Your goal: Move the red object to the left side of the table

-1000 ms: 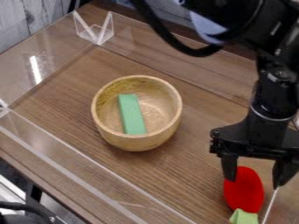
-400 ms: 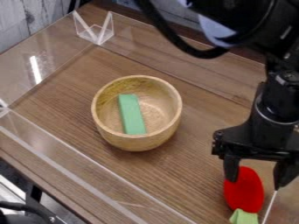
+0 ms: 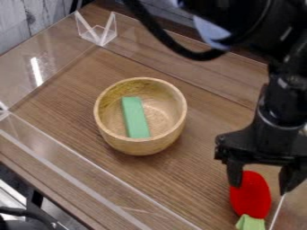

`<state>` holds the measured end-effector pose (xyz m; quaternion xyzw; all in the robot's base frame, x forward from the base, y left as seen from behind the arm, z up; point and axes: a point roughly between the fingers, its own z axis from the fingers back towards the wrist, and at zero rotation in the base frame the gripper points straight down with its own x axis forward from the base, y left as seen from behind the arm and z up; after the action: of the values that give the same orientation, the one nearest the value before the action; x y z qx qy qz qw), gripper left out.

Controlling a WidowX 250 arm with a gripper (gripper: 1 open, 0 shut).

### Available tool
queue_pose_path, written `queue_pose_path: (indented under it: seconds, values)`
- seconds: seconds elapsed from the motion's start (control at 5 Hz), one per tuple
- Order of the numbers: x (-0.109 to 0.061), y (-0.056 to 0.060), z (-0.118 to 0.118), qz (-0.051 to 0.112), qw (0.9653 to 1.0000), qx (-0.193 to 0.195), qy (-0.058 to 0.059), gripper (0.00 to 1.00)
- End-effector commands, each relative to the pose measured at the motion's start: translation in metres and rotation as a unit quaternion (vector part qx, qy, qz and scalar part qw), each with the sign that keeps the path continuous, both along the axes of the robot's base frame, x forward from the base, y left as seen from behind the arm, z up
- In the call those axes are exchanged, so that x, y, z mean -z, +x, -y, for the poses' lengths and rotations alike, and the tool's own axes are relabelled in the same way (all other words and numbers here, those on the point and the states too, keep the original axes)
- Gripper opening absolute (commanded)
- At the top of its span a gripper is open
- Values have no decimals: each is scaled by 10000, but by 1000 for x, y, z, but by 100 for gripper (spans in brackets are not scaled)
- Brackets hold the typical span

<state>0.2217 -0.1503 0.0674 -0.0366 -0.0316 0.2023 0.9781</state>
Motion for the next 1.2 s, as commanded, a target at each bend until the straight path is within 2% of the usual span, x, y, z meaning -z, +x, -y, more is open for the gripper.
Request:
queue_pose_path:
  seconds: [0.0, 0.2, 0.4, 0.6, 0.8, 1.0]
  values:
    - [9, 1, 3, 60, 9999, -93, 16, 100]
    - [3, 0, 6, 51, 9997, -226, 26, 0]
    - [-23, 2, 8, 115, 9995, -278, -61, 0]
    - [-49, 8, -1, 303, 9985, -400, -196, 0]
    - [-69, 17, -16, 506, 9963, -631, -278, 0]
    - [-73, 17, -19, 532, 9965, -588, -250, 0]
